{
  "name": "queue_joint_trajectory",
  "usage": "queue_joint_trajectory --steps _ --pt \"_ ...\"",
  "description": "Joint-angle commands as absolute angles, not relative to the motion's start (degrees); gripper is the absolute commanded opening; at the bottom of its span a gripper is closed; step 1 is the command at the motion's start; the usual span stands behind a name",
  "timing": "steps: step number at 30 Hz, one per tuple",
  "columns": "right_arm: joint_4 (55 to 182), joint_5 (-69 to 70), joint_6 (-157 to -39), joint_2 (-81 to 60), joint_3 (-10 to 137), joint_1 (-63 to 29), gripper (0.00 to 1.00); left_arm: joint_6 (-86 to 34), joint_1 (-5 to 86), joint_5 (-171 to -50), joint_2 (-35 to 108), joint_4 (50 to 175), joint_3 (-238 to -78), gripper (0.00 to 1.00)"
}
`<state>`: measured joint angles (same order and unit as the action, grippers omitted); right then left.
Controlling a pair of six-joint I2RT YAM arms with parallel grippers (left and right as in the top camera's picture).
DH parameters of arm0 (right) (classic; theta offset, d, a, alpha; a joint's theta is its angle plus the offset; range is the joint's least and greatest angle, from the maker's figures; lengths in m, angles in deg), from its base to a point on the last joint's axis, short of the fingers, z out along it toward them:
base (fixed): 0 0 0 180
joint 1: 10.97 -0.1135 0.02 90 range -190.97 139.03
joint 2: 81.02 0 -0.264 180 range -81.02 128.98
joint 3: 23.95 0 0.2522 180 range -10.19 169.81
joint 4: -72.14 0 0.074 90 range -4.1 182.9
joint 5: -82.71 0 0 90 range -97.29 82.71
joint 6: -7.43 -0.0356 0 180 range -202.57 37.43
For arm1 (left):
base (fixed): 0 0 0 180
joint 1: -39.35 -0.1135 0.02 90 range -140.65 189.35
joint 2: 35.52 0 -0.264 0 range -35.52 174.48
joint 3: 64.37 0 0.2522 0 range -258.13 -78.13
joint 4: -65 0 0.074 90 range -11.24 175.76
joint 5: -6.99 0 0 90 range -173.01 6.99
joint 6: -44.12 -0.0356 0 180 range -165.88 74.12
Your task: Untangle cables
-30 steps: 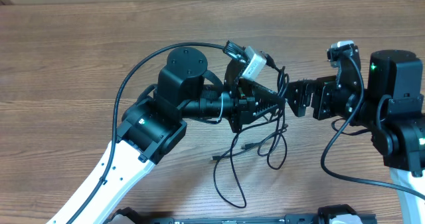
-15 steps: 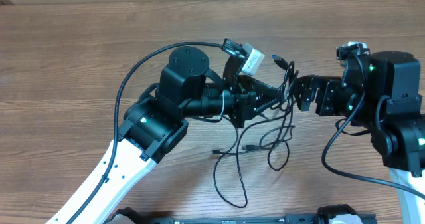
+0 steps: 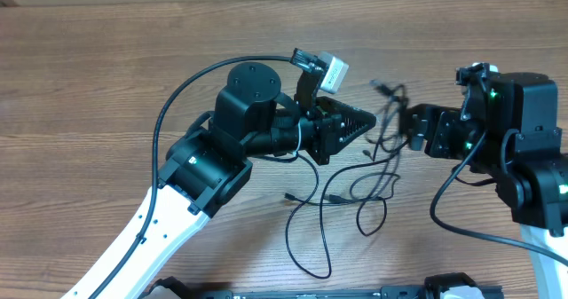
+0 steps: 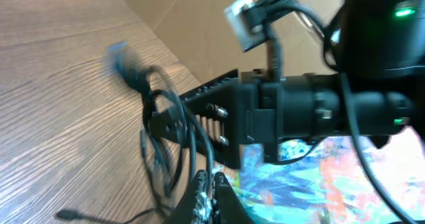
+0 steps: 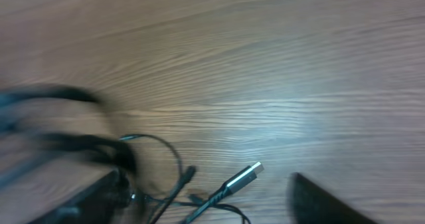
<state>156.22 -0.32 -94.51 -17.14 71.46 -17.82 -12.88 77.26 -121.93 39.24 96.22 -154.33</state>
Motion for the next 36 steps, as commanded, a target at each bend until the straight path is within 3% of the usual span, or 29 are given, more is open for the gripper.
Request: queue_joint_trajectory --steps 1,4,9,11,12,14,15,16,20,26,31,36 --pt "156.05 -0.87 -91.69 -16.82 71.52 -17.34 0.46 -11.96 77.52 -123.52 37.93 95.43 -156.15 0.04" --pt "155.57 5.36 -86.91 -16.82 71.52 -17.34 0.04 -11.46 77.52 -123.50 37.93 95.41 -156.15 0.04" --pt "155.61 6.32 -86.58 -16.82 71.52 -17.34 0.04 -11.11 77.52 -123.50 37.93 95.43 -156.15 0.04" --pt "155.87 6.30 -86.84 -16.82 71.52 -17.34 0.21 -11.16 77.52 -123.04 37.93 95.67 -156.15 0.04" --pt "156.11 6.21 -87.02 -16.82 71.52 -17.34 0.36 -11.20 77.52 -122.39 37.93 96.06 -156.15 0.04" --pt "156.57 5.38 -87.26 -16.79 71.52 -17.34 0.49 -11.94 77.52 -118.34 37.95 98.23 -156.15 0.04" --pt "156.75 5.12 -87.28 -16.79 71.52 -17.34 0.67 -12.73 77.52 -116.02 38.00 99.71 -156.15 0.09" --pt "156.84 4.53 -87.67 -16.79 71.52 -17.34 1.00 -13.45 77.52 -113.03 38.21 101.61 -156.15 0.15" --pt "158.10 -6.03 -98.34 -16.53 71.52 -17.34 1.00 -18.61 77.54 -105.10 41.95 108.72 -156.15 0.41" --pt "161.27 -12.61 -105.77 -15.39 71.52 -17.34 1.00 -24.31 77.54 -106.08 50.69 105.46 -156.15 0.59" --pt "162.82 -13.22 -105.92 -13.80 71.52 -17.34 1.00 -31.68 77.65 -111.52 57.45 97.96 -156.15 1.00" --pt "162.91 -14.12 -108.44 -12.84 71.52 -17.34 1.00 -34.41 77.63 -111.15 64.51 95.80 -156.15 0.99"
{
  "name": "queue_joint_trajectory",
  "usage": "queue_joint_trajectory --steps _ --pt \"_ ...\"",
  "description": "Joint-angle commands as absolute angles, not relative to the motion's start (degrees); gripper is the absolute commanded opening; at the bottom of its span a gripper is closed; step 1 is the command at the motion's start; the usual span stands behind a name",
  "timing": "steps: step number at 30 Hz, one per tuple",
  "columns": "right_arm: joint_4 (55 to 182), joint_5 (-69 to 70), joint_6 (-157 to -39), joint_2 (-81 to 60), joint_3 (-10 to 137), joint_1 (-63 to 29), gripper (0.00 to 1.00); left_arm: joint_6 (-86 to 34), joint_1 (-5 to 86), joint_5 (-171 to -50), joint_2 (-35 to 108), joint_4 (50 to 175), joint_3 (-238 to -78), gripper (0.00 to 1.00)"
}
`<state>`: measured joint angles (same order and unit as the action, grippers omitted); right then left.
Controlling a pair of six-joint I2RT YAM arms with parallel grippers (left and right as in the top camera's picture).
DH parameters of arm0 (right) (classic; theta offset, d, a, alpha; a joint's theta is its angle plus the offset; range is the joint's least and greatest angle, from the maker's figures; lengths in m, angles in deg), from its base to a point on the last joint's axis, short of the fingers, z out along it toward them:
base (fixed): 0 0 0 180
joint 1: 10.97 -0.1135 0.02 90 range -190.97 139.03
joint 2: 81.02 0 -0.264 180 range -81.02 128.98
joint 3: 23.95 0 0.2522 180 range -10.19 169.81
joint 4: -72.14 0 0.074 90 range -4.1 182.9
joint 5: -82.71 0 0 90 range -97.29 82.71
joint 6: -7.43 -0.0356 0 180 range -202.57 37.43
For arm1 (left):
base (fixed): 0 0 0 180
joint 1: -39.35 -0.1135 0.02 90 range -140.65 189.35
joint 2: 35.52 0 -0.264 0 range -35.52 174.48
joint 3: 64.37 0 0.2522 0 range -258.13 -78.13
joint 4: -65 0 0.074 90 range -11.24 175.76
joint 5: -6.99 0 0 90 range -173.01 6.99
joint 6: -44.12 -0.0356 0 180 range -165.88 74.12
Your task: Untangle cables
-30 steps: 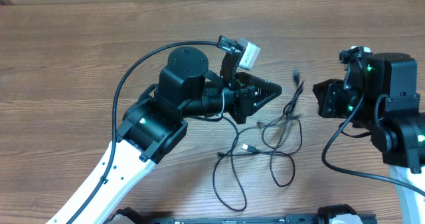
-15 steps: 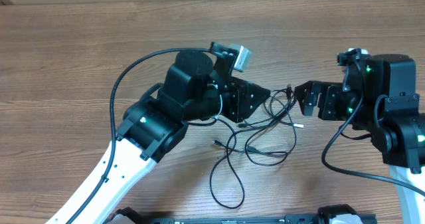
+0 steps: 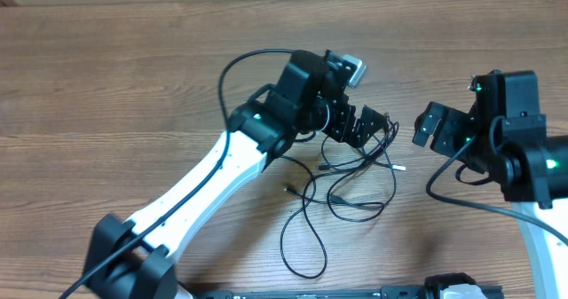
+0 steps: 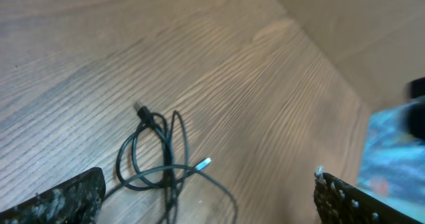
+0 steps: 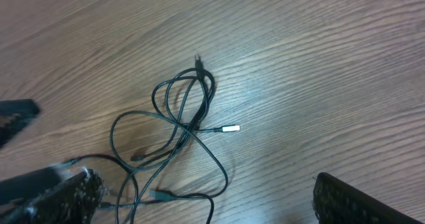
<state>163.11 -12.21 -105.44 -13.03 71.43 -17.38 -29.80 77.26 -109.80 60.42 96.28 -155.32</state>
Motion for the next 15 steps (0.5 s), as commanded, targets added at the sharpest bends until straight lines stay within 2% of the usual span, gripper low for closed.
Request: queue_joint_trajectory --steps 1,12,15 --pt "162.76 -14.14 -108.92 -12.86 71.52 -17.34 1.00 -34.43 77.63 -111.15 65.62 95.69 -156.15 1.00" --pt "161.71 -13.22 -111.06 -12.86 71.52 -17.34 1.00 -39.85 80.82 -110.98 80.57 84.72 -156.15 1.00" --pt "161.88 -13.22 -111.06 -12.86 71.52 -17.34 1.00 -40.60 81.89 -106.89 82.02 84.57 -156.15 1.00"
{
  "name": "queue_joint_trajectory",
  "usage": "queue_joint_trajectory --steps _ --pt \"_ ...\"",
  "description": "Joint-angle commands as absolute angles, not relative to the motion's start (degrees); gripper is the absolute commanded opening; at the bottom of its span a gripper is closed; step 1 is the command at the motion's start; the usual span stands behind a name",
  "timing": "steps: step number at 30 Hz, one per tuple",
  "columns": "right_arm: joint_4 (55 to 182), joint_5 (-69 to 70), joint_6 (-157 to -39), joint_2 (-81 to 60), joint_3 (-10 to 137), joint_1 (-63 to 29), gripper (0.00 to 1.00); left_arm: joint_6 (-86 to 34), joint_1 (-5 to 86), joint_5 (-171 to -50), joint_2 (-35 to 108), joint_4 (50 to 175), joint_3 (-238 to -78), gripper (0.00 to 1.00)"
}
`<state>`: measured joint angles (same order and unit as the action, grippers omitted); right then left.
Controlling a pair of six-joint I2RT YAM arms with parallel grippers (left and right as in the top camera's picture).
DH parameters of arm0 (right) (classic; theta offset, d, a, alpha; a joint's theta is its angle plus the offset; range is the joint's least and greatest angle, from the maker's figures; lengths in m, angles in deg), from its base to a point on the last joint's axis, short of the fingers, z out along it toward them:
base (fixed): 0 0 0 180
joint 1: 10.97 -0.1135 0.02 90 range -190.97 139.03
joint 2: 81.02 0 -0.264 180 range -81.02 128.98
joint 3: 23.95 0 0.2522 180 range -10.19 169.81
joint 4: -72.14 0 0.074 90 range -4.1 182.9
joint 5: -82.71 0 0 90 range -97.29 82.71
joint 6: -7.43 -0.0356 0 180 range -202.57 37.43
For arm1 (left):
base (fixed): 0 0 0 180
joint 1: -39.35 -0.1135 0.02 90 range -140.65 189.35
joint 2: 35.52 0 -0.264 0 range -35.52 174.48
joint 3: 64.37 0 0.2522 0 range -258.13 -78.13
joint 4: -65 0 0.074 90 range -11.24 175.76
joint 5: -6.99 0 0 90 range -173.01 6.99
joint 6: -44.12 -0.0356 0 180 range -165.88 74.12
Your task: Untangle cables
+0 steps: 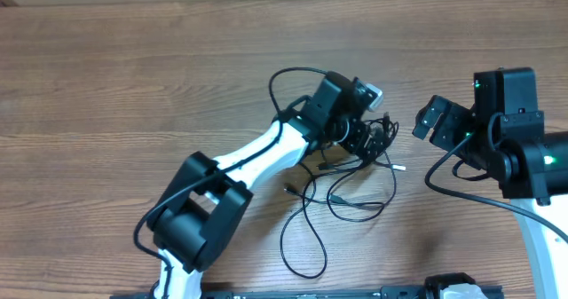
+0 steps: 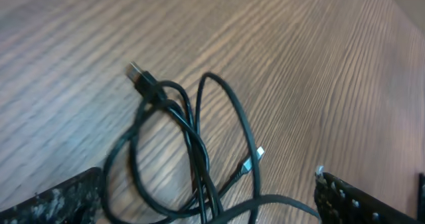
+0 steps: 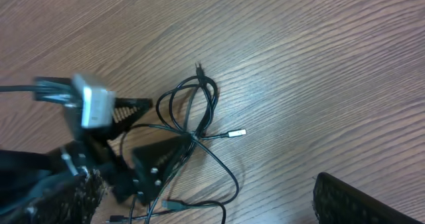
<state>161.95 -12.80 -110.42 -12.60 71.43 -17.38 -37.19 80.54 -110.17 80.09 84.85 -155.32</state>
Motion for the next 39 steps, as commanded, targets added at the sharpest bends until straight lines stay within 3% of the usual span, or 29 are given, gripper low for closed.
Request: queue_joint_trajectory --steps 1,4,10,25,29,35,39 --pt "161.91 -13.22 -111.06 -12.86 71.52 -17.34 1.00 -40.58 82.20 -104.88 82.23 84.92 -156.15 0.99" --pt "162.08 -13.22 -111.06 -12.86 71.52 -17.34 1.00 -40.55 82.59 -99.00 82.93 85.92 -156.15 0.93" --pt "162.78 -13.22 -111.04 -12.86 71.52 -17.34 1.00 -40.53 82.37 -89.93 83.26 87.28 -156.15 0.91" --pt "162.78 -13.20 -111.04 -12.86 71.52 -17.34 1.00 -39.44 82.02 -84.55 85.42 86.97 -156.15 0.99" --pt "162.80 -13.20 -111.04 -12.86 71.52 -17.34 1.00 -39.42 82.00 -89.84 87.54 85.83 -156.15 0.93" --pt "162.80 -13.20 -110.97 -12.86 71.52 -17.34 1.00 -37.89 82.02 -91.65 87.83 82.86 -156.15 0.90" --pt "162.78 -13.20 -110.82 -12.86 71.52 -17.34 1.00 -36.77 82.02 -92.38 87.83 82.53 -156.15 0.75"
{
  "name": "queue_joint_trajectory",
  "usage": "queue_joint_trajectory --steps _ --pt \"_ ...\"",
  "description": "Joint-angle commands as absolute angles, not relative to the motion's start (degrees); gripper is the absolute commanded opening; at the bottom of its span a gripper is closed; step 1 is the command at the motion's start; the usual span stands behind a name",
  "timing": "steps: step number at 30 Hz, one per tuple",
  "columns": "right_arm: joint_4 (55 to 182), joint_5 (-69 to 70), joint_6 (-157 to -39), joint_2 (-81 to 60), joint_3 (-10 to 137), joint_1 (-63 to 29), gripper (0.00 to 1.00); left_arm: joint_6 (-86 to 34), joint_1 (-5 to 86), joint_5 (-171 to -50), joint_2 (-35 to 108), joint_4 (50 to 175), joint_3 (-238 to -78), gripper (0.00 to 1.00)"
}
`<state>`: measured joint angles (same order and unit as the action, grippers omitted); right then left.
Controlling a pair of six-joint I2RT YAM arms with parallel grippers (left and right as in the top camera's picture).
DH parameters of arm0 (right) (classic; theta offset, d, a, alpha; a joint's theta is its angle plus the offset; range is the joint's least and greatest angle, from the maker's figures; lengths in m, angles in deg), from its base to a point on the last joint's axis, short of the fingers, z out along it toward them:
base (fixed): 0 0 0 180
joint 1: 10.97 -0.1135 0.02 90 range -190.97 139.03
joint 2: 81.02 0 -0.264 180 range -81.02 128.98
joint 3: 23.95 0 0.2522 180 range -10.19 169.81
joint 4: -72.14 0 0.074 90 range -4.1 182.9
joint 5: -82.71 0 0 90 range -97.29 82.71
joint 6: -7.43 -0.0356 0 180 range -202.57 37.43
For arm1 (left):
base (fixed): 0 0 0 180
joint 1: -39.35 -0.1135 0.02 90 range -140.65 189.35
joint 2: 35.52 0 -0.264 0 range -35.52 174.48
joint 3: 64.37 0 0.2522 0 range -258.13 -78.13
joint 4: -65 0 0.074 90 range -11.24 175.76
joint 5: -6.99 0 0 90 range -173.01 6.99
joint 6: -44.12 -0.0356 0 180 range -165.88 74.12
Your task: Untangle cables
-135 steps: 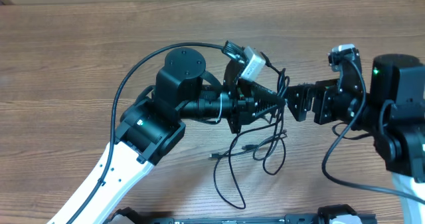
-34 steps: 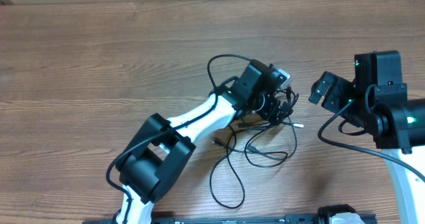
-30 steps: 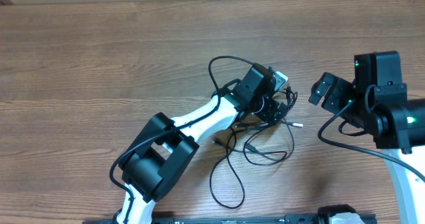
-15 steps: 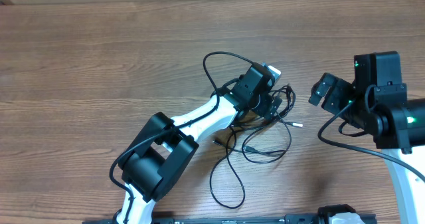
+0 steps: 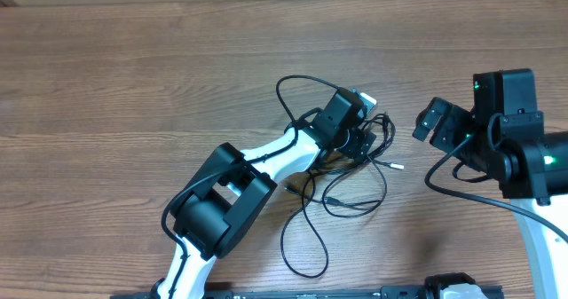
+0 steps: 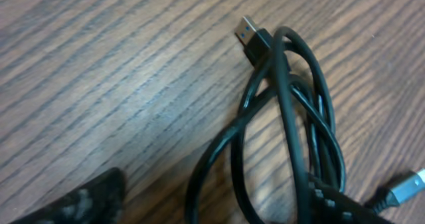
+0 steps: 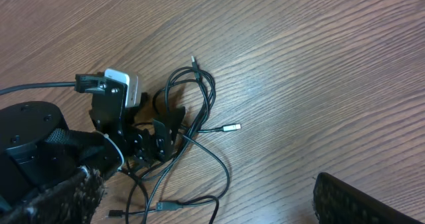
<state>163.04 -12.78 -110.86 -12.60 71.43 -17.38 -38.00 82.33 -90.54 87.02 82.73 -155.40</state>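
A tangle of thin black cables lies on the wooden table. Its upper loop ends in a black USB plug, and a silver-tipped plug points right. My left gripper is open and low over that loop. In the left wrist view the left gripper has cable strands running between its fingertips. My right gripper is open, above the table to the right of the tangle. The right wrist view shows the left gripper on the loop.
The wooden table stretches bare to the left and behind. Loose cable ends trail toward the front, with a plug and a long loop. My left arm lies across the tangle's left side.
My left gripper has come down closer onto the upper cable loop, so the USB plug now looks large in its wrist view. The tangle has shifted slightly. The right arm has not moved.
At first the two grippers were close together with the cables raised and blurred between them. Then the cables lay on the table, the right gripper drawn back open and the left open beside the tangle. The left then stood over the upper loop, now lower on it.
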Motion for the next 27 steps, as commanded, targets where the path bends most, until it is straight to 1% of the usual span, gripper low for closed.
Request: queue_joint_trajectory --steps 1,2,4,5,7,8,9,10,11,16,19,21,24,27 --pt "162.78 -13.20 -110.82 -12.86 71.52 -17.34 1.00 -36.66 82.02 -93.21 87.83 82.60 -156.15 0.70" --pt "162.76 -13.20 -110.82 -12.86 71.52 -17.34 1.00 -36.62 82.02 -94.08 87.83 82.64 -156.15 0.64" --pt "162.76 -12.96 -110.84 -12.86 71.52 -17.34 1.00 -36.29 82.00 -96.64 87.83 82.79 -156.15 0.44" --pt "162.74 -12.48 -110.84 -12.86 71.52 -17.34 1.00 -35.68 81.98 -97.77 87.83 82.79 -156.15 0.36" --pt "162.74 -11.38 -110.82 -12.86 71.52 -17.34 1.00 -33.76 81.76 -100.40 87.83 82.77 -156.15 0.25" --pt "162.74 -10.99 -110.64 -12.86 71.52 -17.34 1.00 -32.53 81.52 -102.54 87.83 82.75 -156.15 0.16" --pt "162.74 -10.99 -110.64 -12.86 71.52 -17.34 1.00 -32.03 81.35 -103.35 87.83 82.75 -156.15 0.10" --pt "162.74 -10.99 -110.64 -12.86 71.52 -17.34 1.00 -31.79 81.19 -104.07 87.83 82.75 -156.15 0.06" --pt "162.74 -10.88 -110.64 -12.86 71.52 -17.34 1.00 -31.46 81.04 -104.42 87.83 82.77 -156.15 0.04" --pt "162.67 -7.01 -108.59 -12.86 71.52 -17.34 1.00 -31.02 79.73 -108.33 87.79 82.93 -156.15 0.04" --pt "162.74 -2.93 -104.98 -12.93 71.52 -17.34 1.00 -26.96 76.36 -115.09 87.13 82.97 -156.26 0.04" --pt "163.24 -1.99 -103.21 -12.97 71.52 -17.34 1.00 -25.08 73.74 -121.86 86.30 82.77 -156.39 0.04" --pt "164.59 -1.99 -103.06 -13.08 71.52 -17.34 1.00 -24.40 69.96 -132.51 84.35 82.10 -156.43 0.04" --pt "165.08 -0.65 -101.31 -13.08 71.52 -17.34 1.00 -24.79 67.64 -138.23 81.01 82.51 -156.43 0.04"
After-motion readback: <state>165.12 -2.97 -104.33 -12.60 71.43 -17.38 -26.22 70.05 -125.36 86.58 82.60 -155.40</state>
